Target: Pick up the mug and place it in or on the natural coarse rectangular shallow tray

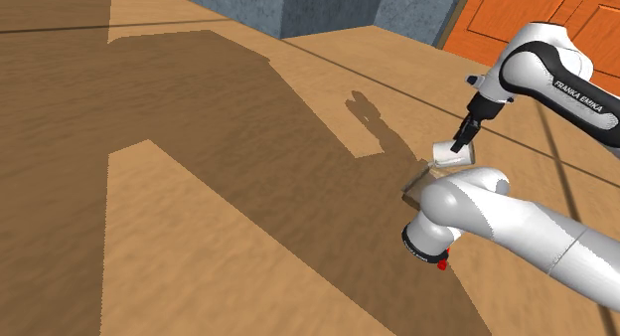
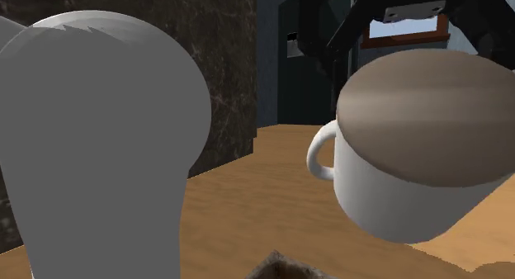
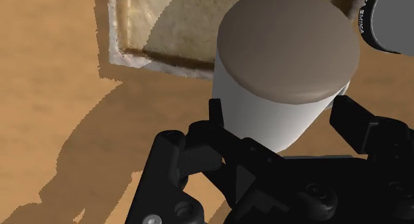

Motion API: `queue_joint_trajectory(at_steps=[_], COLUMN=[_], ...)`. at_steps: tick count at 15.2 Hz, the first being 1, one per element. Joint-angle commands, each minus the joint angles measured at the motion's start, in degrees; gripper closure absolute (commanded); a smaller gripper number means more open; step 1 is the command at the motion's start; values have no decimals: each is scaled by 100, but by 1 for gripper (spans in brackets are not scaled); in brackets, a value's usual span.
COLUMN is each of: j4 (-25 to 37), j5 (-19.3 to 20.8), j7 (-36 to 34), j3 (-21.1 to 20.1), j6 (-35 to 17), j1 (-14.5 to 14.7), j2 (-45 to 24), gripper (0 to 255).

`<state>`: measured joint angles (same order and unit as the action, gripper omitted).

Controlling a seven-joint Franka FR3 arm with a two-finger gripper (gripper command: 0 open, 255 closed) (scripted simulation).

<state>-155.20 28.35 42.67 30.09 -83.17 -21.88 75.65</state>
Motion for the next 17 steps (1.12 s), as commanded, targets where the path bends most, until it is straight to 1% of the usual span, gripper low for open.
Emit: queue_joint_trajectory(at_steps=[1, 9, 17], j4=[-113, -724, -1281], j5=[119, 500, 973], j7=[61, 66, 84], j3=[113, 501, 981], j6=[-44, -458, -916], j1=[-72, -280, -524], j2=[76, 254, 317], gripper=[255, 255, 255])
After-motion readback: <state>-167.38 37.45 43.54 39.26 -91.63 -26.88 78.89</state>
